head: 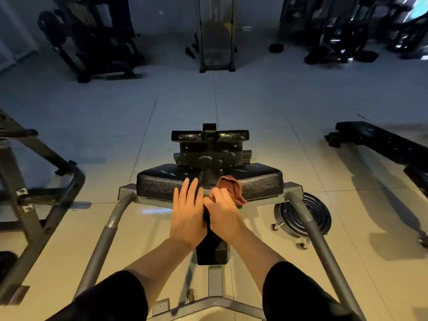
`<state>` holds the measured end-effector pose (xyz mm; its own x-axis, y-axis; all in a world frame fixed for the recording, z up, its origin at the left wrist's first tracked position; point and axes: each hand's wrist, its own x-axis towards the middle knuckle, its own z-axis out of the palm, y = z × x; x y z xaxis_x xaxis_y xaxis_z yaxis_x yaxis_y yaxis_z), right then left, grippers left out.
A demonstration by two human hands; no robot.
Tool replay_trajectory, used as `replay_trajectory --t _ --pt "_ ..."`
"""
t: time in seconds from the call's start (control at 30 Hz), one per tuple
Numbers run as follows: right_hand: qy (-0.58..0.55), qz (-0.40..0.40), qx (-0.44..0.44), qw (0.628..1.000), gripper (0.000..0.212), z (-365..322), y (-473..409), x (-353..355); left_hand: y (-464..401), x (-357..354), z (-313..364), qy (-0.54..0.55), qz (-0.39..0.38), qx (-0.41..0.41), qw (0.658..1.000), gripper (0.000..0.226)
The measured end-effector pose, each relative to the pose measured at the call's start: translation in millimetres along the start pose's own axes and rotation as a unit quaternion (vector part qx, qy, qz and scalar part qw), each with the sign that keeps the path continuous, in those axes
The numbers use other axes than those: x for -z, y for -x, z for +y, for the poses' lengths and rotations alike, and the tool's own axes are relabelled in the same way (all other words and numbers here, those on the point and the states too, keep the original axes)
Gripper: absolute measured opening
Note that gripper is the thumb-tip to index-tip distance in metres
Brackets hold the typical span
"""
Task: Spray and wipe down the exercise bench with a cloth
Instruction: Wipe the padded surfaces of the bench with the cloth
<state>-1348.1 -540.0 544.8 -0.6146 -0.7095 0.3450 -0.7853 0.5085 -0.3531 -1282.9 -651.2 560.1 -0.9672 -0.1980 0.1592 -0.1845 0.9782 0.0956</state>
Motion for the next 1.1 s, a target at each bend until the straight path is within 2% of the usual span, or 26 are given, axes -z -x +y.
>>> replay_trajectory --t 0.07,0.1,0.17,0.23,0.3,0.33,0.4,0.43,0.5,0.57,0.6,0.67,0.73,0.8,0.9,0.97,1.03,1.1 --pt "0.027 -0.042 -0.005 0.999 0.03 9.1 2.6 13.4 3.3 3.9 -4.4 0.005 -0.011 0.007 1.0 0.081" --pt "0.047 -0.029 -0.017 0.998 0.032 16.8 6.8 23.9 5.3 5.5 -5.8 0.013 -0.015 0.008 1.0 0.081" --pt "0.064 0.046 -0.088 0.993 0.031 40.6 14.7 50.4 7.5 5.3 -5.1 0.023 -0.017 0.004 1.0 0.083" --pt "0.044 0.124 -0.211 0.969 0.031 60.0 18.7 68.2 9.4 5.4 3.6 0.025 -0.029 -0.001 0.999 0.082" --pt "0.018 0.156 -0.28 0.947 0.03 54.4 15.2 68.9 7.8 4.2 17.2 0.033 -0.029 -0.011 0.999 0.08" --pt "0.002 0.141 -0.274 0.951 0.03 44.8 10.6 63.2 5.2 4.0 25.6 0.039 -0.022 -0.019 0.999 0.079" --pt "-0.023 0.043 -0.206 0.977 0.033 19.3 2.6 48.2 0.1 1.9 37.9 0.055 0.004 -0.02 0.998 0.078" --pt "-0.028 -0.012 -0.16 0.987 0.036 11.3 0.8 40.4 -1.9 0.6 40.1 0.07 0.011 0.001 0.997 0.078" --pt "-0.024 -0.071 -0.09 0.993 0.037 11.9 -0.1 38.4 -3.1 -3.1 36.1 0.092 0.008 0.037 0.995 0.074" --pt "-0.042 -0.053 -0.084 0.994 0.023 29.5 5.7 53.6 -1.0 -5.1 28.4 0.079 -0.004 0.021 0.997 0.073" --pt "-0.053 -0.031 -0.112 0.992 0.021 41.8 11.4 61.4 -0.5 -4.4 26.7 0.079 -0.014 0.002 0.997 0.074" --pt "-0.079 0.053 -0.191 0.977 0.028 71.0 23.1 76.2 -2.1 -2.8 28.4 0.092 -0.004 -0.019 0.996 0.077" --pt "-0.076 0.097 -0.236 0.964 0.03 81.1 28.2 82.4 -5.0 -3.7 35.6 0.096 0.002 -0.02 0.995 0.079" --pt "-0.059 0.085 -0.238 0.966 0.028 67.8 21.6 75.8 -8.5 -8.1 44.1 0.101 0.005 -0.036 0.994 0.085" --pt "-0.045 -0.017 -0.124 0.991 0.02 37.4 5.5 64.1 -9.5 -10.8 51.8 0.109 0.009 -0.05 0.993 0.087" --pt "-0.048 -0.057 -0.112 0.991 0.024 41.5 3.9 68.5 -12.0 -10.4 50.5 0.098 -0.003 -0.057 0.994 0.088" --pt "-0.029 -0.03 -0.123 0.992 0.019 60.2 13.5 80.1 -16.5 -5.8 50.0 0.066 -0.017 -0.064 0.996 0.091" --pt "-0.033 0.046 -0.194 0.979 0.022 82.5 23.8 91.8 -21.5 -0.9 54.1 0.05 -0.029 -0.065 0.996 0.088"
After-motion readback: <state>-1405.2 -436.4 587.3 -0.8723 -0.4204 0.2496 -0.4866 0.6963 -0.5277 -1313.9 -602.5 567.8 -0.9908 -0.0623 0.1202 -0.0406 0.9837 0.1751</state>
